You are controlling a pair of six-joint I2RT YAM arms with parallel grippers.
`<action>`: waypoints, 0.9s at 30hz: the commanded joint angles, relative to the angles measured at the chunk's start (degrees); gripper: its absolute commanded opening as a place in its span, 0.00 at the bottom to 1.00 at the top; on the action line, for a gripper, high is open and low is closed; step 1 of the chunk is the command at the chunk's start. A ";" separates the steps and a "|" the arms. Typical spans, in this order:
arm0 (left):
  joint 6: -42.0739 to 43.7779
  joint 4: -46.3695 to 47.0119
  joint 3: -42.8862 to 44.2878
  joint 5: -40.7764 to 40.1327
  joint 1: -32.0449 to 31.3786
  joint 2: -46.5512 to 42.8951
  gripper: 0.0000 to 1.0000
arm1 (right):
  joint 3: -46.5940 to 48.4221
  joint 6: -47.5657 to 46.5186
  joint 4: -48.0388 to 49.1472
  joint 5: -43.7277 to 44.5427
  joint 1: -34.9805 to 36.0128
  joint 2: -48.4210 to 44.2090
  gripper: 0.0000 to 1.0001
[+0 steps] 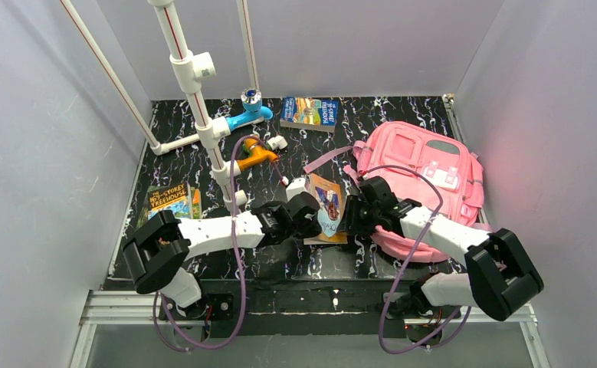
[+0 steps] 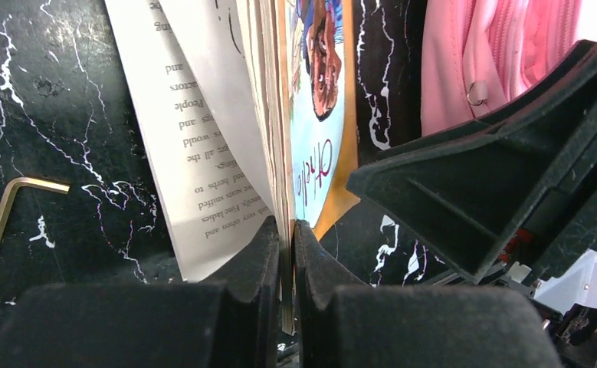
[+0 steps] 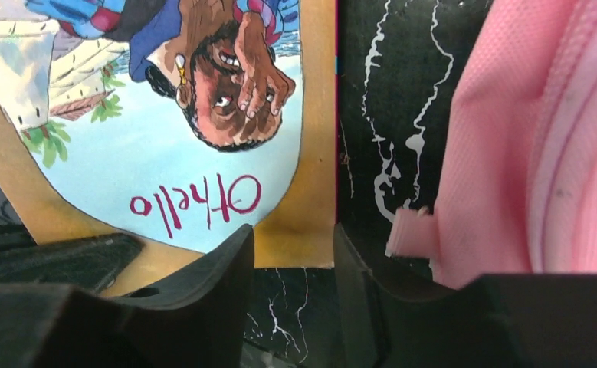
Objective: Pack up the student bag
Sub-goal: Pick up the book from the center of the board.
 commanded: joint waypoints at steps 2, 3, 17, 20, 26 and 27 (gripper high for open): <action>3.70 -10.52 6.59 -2.18 0.08 -3.80 0.00 | 2.26 0.28 -6.40 2.47 0.13 -5.89 0.59; 4.80 -11.67 7.64 -1.71 0.09 -4.33 0.00 | 3.06 0.32 -7.59 2.66 0.07 -7.02 0.63; 5.23 -15.16 17.45 11.20 0.87 -18.65 0.00 | 1.86 14.51 8.94 -24.85 -18.89 -25.91 0.98; 4.30 -13.90 17.72 13.71 0.88 -19.22 0.00 | 1.78 18.13 18.34 -31.44 -22.36 -25.75 0.98; 3.50 -12.55 16.83 16.64 0.92 -19.70 0.00 | 2.11 28.20 34.27 -37.58 -24.24 -23.40 0.63; 3.92 -12.90 16.86 16.86 0.96 -19.36 0.03 | 2.81 27.82 32.85 -37.14 -24.30 -23.61 0.54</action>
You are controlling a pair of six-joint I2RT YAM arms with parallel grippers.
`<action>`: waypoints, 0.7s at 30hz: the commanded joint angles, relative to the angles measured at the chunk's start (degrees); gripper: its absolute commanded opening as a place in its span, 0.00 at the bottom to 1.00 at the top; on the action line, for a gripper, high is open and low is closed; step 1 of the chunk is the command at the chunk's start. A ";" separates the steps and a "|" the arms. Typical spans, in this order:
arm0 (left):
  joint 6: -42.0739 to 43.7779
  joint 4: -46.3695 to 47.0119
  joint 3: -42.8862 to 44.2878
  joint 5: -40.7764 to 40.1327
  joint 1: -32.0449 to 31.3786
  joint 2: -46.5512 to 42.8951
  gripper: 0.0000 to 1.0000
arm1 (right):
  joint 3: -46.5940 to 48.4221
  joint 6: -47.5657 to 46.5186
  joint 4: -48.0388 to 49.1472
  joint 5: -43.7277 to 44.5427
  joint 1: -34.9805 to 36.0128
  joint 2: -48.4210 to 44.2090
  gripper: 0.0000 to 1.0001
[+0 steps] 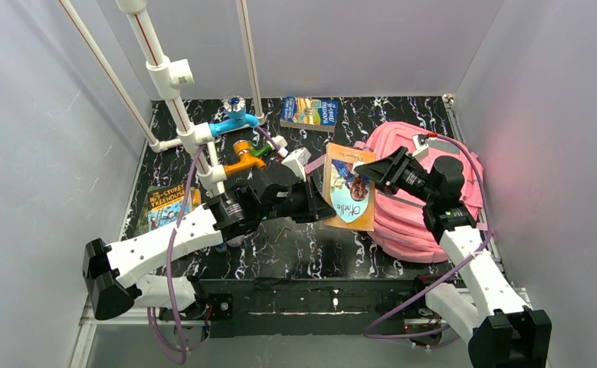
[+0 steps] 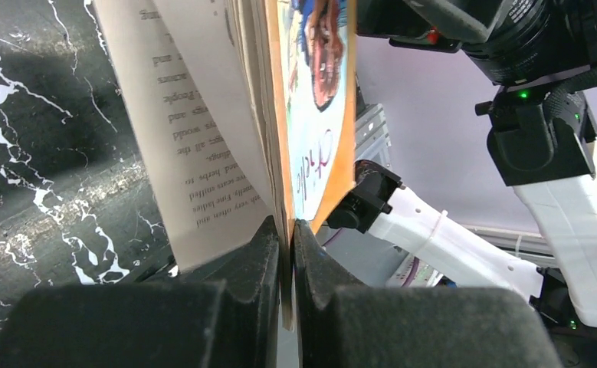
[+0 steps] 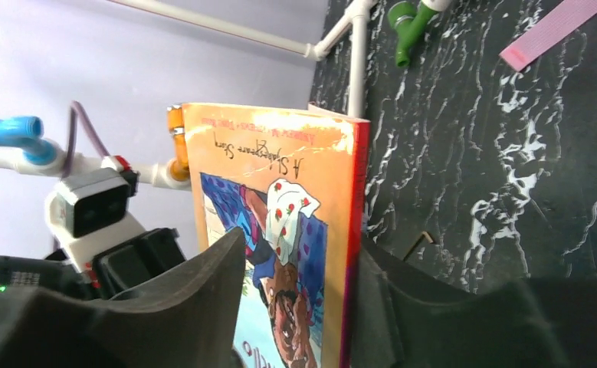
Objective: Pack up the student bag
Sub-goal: Pick up the book from the center of the board, then adjust the distractor at the center of the board.
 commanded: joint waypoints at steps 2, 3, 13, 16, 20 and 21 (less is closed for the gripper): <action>0.66 -0.18 1.95 1.44 0.62 -1.02 0.26 | 3.22 2.65 5.86 -5.42 -0.59 -0.75 0.33; 0.75 -0.52 2.01 1.69 0.62 -0.45 0.40 | 5.27 -1.01 0.14 -4.29 -0.59 -1.04 0.25; 15.23 -8.60 10.22 -1.98 -2.23 6.24 0.82 | 36.70 -32.34 -63.55 36.93 -0.59 1.90 0.01; 24.81 -8.02 13.54 -11.55 -9.39 7.21 0.86 | 39.37 -31.65 -67.68 42.43 -0.59 1.46 0.01; 39.80 4.55 10.94 -22.80 -20.69 7.15 0.87 | 40.42 -19.50 -70.63 41.97 -0.58 -0.45 0.01; 46.70 11.75 8.35 -26.08 -22.96 7.06 0.88 | 39.64 -15.80 -69.84 39.25 -0.57 -1.21 0.01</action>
